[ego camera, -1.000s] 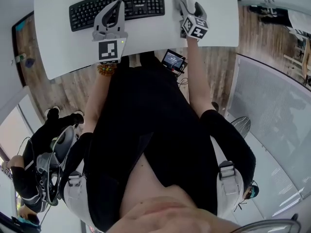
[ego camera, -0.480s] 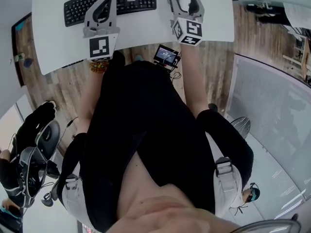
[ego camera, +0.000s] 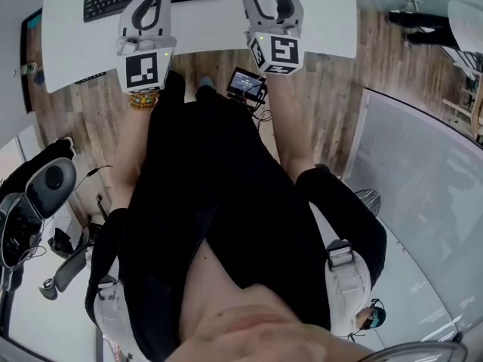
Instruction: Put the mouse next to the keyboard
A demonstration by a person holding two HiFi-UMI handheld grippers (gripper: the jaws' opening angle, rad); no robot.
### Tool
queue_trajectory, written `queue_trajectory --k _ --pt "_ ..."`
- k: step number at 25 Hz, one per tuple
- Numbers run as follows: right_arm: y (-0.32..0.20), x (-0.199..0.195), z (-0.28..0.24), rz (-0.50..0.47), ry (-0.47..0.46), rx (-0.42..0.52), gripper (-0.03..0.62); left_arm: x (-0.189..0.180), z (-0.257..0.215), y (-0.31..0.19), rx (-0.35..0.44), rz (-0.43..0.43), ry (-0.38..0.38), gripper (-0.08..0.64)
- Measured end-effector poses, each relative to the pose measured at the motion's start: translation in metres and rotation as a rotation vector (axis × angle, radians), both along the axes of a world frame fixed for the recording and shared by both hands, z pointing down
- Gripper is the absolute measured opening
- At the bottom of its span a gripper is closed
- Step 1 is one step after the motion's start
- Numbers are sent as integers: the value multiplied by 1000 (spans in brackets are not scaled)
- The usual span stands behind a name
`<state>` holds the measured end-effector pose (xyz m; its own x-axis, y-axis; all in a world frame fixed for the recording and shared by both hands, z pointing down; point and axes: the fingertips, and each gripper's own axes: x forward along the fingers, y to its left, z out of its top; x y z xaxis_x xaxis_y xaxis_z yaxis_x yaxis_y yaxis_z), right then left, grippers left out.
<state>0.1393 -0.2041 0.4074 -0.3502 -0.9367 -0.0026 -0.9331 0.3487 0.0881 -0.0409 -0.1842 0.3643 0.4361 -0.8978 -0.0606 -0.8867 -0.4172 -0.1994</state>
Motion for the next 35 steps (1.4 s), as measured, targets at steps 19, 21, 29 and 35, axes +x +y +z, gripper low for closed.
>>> queue_trajectory --k 19,21,29,35 --pt "29 -52 -60 111 21 194 99 -37 -35 9 99 83 50 14" --pt "33 -62 -61 128 34 223 67 -48 -34 10 123 78 52 14" --pt "33 -97 -47 124 56 210 54 -68 -28 10 154 80 49 14" --pt "37 -117 -26 116 37 168 51 -72 -15 18 151 79 18 14"
